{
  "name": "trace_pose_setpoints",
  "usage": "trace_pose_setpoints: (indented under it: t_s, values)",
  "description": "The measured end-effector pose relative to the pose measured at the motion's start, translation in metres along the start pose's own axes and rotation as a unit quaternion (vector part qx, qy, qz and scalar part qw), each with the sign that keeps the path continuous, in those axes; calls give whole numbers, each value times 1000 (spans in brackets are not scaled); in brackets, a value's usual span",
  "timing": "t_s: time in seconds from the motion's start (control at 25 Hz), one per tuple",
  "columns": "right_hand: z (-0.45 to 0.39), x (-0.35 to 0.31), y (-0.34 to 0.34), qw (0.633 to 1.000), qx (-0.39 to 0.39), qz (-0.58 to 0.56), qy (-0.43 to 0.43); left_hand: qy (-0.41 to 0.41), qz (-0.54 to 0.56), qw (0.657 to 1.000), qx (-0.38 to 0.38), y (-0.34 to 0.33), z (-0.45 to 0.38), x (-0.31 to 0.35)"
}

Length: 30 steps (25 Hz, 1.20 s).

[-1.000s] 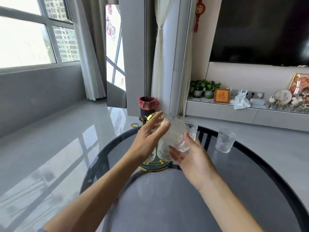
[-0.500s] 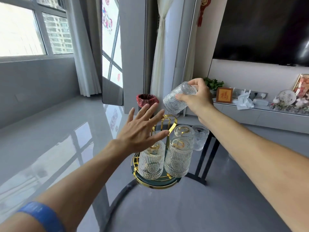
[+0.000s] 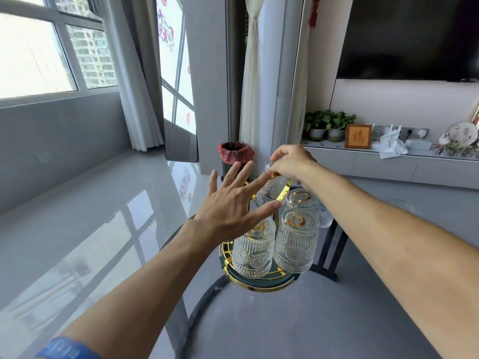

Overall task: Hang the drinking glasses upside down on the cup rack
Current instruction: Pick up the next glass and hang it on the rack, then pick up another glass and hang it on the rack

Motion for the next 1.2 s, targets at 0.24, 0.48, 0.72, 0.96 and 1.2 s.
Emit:
trace_pose_setpoints:
  t_s: [0.24, 0.48, 0.72, 0.96, 1.2]
  values:
    - [6, 22, -10, 995, -49, 15, -83, 3, 6, 1000, 3, -2, 0, 2]
    - [24, 27, -7, 996, -90, 4, -17, 30, 0, 999, -9, 0, 2, 4]
    - [84, 58, 38, 999, -17, 4, 38, 72, -102, 992, -20, 16, 8, 22]
    - [147, 124, 104, 999, 40, -8, 9, -58, -22, 993, 98, 2, 61, 142]
    - [199, 208, 131, 995, 78, -14, -67, 5, 49, 996, -80, -126, 97, 196]
Point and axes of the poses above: each hand's wrist, its own z-axis away from the middle knuckle, its own y-axis out of the back of the hand, x = y × z, the point moved 8 cm from there along -z, towards the middle knuckle, and after that the axes turned 15 degrees about y, right-handed, at the moved point
